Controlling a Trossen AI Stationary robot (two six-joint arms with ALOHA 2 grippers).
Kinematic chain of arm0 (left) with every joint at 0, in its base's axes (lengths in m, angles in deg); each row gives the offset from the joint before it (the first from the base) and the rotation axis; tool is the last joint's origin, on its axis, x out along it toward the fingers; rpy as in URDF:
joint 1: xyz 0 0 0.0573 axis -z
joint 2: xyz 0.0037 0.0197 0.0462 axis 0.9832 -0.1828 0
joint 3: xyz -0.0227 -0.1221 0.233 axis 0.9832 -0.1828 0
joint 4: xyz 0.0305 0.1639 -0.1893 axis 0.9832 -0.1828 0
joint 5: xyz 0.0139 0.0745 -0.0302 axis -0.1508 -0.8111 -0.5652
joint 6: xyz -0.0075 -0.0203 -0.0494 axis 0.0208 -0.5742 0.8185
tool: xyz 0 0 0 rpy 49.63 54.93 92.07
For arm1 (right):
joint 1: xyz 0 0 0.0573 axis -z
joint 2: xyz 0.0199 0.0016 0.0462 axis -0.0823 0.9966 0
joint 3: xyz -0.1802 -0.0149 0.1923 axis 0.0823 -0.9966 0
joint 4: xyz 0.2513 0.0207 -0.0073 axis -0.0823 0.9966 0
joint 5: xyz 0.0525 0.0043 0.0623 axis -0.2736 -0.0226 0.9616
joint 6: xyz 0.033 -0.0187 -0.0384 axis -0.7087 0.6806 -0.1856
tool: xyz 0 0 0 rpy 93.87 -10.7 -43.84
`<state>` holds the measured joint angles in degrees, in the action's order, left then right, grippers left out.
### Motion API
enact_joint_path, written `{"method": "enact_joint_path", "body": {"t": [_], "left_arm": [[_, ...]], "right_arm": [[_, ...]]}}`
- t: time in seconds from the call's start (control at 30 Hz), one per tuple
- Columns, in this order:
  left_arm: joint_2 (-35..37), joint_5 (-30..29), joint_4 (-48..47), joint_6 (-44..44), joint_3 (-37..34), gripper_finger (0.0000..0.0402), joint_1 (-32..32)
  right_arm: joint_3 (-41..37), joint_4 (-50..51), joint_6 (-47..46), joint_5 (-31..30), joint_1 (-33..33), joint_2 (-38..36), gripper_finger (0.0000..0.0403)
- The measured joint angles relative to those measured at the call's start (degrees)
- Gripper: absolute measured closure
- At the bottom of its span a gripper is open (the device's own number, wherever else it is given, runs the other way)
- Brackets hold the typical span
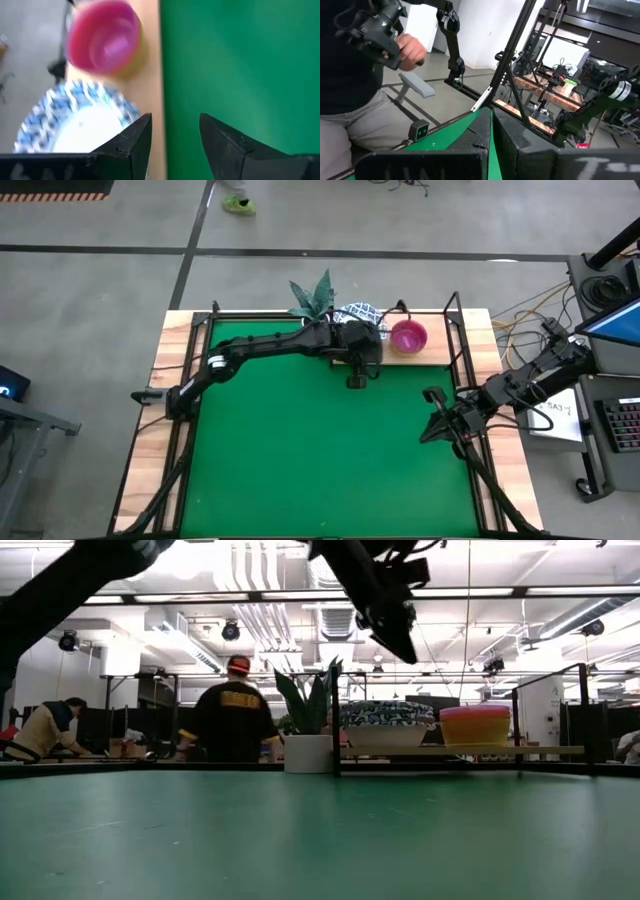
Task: Place and stack bowls onto a shelf
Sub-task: Return to Home Position
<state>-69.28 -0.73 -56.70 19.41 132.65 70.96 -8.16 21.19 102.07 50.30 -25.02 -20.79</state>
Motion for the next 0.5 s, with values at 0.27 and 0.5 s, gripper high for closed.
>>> {"method": "enact_joint_path", "body": {"t": [0.27,0.5], "left_arm": [[6.79,-0.06,-7.49,4.0,-10.7,0.0253,3.37],[24.65,-2.83,3.92,10.84,-37.6,0.0253,6.9]], "right_arm": [[-0.48,-0.85,0.02,-0.04,0.04,0.06,0.0394],[-2.21,-1.47,-2.26,-10.51,0.14,0.07,0.0394]]}}
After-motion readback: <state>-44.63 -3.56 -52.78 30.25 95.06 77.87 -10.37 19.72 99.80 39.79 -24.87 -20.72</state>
